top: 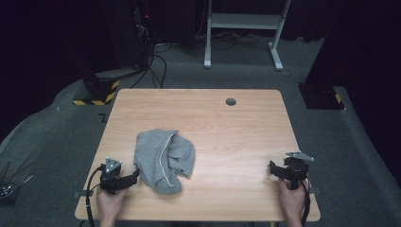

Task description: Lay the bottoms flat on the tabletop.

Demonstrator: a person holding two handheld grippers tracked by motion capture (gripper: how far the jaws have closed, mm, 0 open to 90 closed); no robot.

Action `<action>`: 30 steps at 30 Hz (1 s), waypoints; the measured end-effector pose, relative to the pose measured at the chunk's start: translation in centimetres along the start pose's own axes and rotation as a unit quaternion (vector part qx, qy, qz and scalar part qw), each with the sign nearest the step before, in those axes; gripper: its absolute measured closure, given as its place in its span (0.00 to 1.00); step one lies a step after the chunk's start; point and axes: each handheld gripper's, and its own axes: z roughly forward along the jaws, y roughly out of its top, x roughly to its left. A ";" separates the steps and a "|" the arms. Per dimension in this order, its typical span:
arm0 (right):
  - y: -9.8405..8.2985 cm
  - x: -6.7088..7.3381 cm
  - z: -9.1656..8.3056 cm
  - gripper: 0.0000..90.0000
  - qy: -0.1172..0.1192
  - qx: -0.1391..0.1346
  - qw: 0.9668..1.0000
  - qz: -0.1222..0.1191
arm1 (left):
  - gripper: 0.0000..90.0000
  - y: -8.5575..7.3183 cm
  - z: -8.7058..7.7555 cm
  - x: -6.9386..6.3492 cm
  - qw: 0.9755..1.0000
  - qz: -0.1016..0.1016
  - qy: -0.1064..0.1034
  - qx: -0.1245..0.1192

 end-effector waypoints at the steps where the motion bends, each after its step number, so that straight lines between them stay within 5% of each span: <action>1: 0.0 0.0 0.0 0.14 0.000 0.000 1.000 0.000 | 0.22 0.0 -0.2 -0.1 1.000 0.001 -0.003 -0.002; 12: 0.0 0.1 0.0 0.14 0.004 0.000 1.000 -0.004 | 0.21 0.6 -1.4 -1.2 0.999 0.010 -0.032 -0.011; 30: 0.0 0.2 0.0 0.14 0.006 0.000 1.000 -0.006 | 0.17 0.3 -3.6 -5.5 0.995 0.049 -0.089 -0.024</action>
